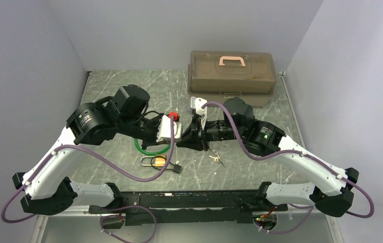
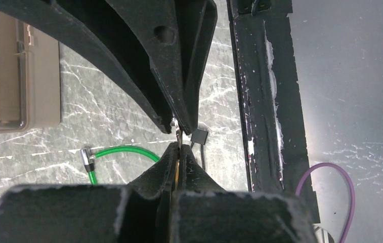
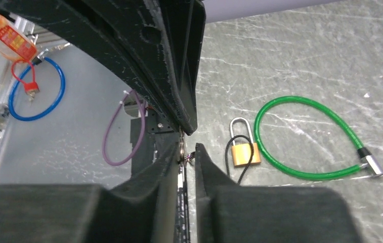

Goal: Unlock with the key
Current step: Adjust the key.

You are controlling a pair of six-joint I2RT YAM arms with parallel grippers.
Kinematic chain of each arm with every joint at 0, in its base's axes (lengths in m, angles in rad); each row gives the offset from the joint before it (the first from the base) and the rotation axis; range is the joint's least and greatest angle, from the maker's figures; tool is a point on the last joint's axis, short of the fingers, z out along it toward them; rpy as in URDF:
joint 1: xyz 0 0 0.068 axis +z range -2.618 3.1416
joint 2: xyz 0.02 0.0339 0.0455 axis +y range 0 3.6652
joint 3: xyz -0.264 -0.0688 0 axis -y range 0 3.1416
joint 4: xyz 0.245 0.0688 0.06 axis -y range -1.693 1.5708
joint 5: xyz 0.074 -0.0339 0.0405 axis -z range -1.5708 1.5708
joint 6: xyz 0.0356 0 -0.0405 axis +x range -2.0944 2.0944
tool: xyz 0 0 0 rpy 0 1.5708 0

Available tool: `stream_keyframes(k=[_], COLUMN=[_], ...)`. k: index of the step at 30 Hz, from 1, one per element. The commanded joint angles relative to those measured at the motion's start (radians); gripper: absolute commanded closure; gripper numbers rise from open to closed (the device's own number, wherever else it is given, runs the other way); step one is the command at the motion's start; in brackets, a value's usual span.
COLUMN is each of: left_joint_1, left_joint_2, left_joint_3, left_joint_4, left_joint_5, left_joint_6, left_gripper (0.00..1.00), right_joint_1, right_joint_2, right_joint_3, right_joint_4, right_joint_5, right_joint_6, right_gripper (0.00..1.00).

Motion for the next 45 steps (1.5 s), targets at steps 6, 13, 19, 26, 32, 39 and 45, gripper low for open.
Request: stream_keyframes(k=[6,13,19,26,32,39,45], left_joint_1=[-0.007,-0.007,0.008,0.035,0.036,0.036,0.035], left_joint_2=[0.002,0.001,-0.031,-0.06,-0.209,-0.244,-0.222], left_joint_3=[0.03,0.054,0.048,0.026,-0.197,-0.251,-0.237], left_joint_4=[0.001,-0.005,0.019,0.119,0.353,0.392,0.386], left_joint_5=[0.025,0.009,-0.073,-0.029,0.03,0.025,0.08], left_joint_6=[-0.009,-0.014,-0.017,-0.057,0.01,0.035,0.028], left_gripper=[1.0,0.8,0.43,0.42,0.65,0.75,0.67], right_joint_1=[-0.013,-0.04,-0.079,-0.086,-0.084,-0.072,-0.072], right_joint_2=[-0.046,-0.077,-0.127,-0.115,-0.128,-0.225,-0.194], right_joint_3=[-0.01,-0.057,-0.105,-0.112,-0.149,-0.25,-0.213], right_joint_4=[0.106,0.13,0.168,0.19,0.255,0.326,0.314], right_joint_5=[0.001,-0.02,-0.061,-0.119,-0.118,0.01,-0.054], right_joint_6=[-0.009,0.025,0.072,0.091,0.067,-0.104,-0.11], right_gripper=[1.0,1.0,1.0,1.0,1.0,1.0,1.0])
